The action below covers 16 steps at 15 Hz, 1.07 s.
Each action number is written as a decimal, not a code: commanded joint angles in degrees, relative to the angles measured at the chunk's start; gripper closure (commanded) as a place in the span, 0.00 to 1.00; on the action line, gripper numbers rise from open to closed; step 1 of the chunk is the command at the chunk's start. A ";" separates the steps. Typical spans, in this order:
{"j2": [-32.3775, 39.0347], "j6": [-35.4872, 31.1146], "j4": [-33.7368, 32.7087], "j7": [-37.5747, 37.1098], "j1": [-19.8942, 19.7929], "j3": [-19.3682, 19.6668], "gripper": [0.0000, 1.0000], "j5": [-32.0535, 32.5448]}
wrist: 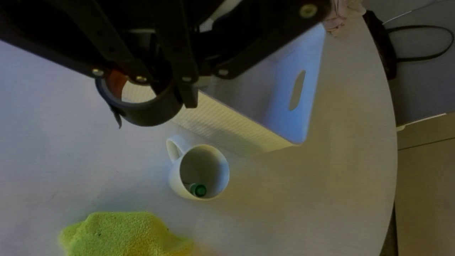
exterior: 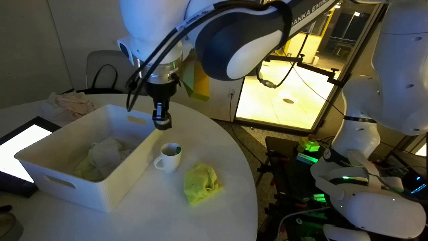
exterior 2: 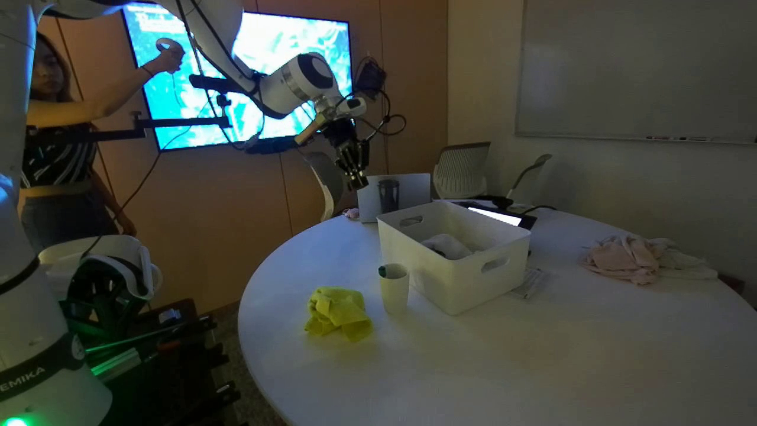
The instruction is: Put each towel in the white box, and each item from the towel in the white mug
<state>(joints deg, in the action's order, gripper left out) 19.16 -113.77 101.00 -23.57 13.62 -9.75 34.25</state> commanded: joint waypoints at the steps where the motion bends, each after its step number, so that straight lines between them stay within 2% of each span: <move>1: 4.17 1.20 -5.99 2.91 0.87 2.26 0.89 -1.34; 6: 8.86 1.14 -8.60 5.28 0.19 4.52 0.89 -3.48; 16: 12.23 -1.86 -6.02 7.87 -1.76 8.54 0.90 -6.18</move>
<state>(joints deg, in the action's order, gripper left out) 30.73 -114.08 95.06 -18.06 12.38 -2.09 29.72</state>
